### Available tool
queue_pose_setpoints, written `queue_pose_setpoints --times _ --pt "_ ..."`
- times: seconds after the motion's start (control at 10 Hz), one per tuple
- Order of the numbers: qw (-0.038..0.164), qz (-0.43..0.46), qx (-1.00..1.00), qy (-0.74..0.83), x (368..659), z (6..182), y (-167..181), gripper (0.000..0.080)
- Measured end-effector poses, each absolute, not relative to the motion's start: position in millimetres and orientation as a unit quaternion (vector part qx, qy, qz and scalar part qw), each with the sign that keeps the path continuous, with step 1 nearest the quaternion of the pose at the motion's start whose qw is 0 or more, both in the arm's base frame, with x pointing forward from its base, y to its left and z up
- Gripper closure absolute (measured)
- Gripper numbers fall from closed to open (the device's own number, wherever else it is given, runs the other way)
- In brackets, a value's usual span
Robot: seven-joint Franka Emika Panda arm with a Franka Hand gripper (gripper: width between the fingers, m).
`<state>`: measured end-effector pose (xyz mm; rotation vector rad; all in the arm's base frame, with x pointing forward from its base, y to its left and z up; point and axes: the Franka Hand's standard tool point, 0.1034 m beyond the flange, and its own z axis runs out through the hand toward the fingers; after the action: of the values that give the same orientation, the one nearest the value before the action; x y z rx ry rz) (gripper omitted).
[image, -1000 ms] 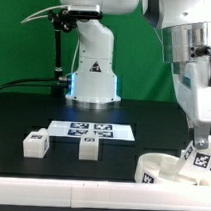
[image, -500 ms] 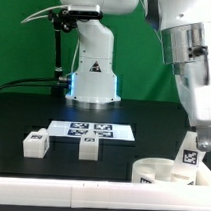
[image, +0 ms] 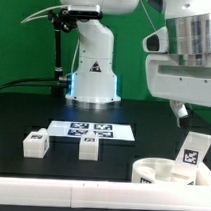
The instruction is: Assemble stool
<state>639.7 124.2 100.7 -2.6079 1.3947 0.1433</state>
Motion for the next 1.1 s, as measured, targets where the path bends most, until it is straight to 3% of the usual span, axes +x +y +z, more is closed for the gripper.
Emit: queue_pose_setpoints --times 0.3,0.6,1.1 --pt "0.094 0.038 -0.925 0.367 639.8 100.7 123.1 0.0151" --pt "0.061 0.018 -0.997 0.049 642.9 102.1 118.8 0.0151" --pt "0.056 0.009 -0.988 -0.141 642.6 98.3 117.2 0.0151"
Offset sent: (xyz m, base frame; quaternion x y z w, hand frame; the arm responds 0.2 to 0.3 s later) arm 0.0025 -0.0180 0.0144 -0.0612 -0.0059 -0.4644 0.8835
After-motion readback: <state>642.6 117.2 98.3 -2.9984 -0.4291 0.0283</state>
